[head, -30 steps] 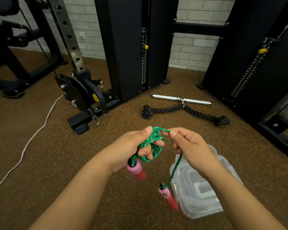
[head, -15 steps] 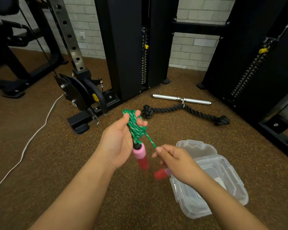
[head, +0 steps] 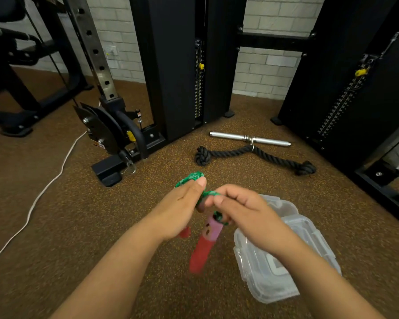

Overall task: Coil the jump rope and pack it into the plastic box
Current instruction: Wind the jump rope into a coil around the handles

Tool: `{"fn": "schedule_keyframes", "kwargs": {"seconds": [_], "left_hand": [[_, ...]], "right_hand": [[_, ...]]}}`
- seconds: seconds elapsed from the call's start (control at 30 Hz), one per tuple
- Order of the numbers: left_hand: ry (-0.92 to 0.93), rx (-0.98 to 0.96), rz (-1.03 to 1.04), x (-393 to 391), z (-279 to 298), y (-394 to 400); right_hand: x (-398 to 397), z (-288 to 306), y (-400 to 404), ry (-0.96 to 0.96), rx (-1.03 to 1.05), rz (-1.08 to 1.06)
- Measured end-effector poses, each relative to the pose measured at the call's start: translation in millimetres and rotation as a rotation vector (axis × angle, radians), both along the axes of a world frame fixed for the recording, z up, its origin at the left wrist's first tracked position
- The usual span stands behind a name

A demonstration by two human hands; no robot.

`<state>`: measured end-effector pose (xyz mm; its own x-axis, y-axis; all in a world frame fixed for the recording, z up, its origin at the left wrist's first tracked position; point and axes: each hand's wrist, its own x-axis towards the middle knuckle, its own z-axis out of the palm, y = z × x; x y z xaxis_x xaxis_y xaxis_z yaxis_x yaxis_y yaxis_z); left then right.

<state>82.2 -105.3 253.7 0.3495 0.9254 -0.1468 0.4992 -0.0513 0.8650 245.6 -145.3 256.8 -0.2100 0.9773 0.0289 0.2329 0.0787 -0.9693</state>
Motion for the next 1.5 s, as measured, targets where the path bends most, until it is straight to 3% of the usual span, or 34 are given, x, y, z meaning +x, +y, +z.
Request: {"fn": "schedule_keyframes", "kwargs": {"seconds": [0.2,0.33,0.6,0.8,1.0,1.1,1.33,1.5], "left_hand": [[0.038,-0.054,-0.142,2,0,2],[-0.067,-0.176,-0.21,4,1,4],[-0.398,-0.269,-0.06,10,10,3],[-0.517,-0.329,0.061,15,9,3],[-0.557,-0.373,0.113,22,7,3],[-0.547,-0.409,0.108,22,1,3],[-0.588,-0.476,-0.038,16,-7,6],[-0.435,-0.339,0.043,15,-9,8]], "right_hand": [[25,1,9,0.05,-0.017,-0.13],[32,-2,11,0.064,-0.031,-0.208],[23,-15,12,0.155,-0.072,-0.181],[12,-21,11,0.252,-0.112,-0.185],[4,-23,7,0.441,-0.216,-0.061],[-1,-21,5,0.435,-0.163,0.016],[9,-16,11,0.335,-0.127,-0.105],[12,-16,12,0.343,-0.129,-0.185]]}}
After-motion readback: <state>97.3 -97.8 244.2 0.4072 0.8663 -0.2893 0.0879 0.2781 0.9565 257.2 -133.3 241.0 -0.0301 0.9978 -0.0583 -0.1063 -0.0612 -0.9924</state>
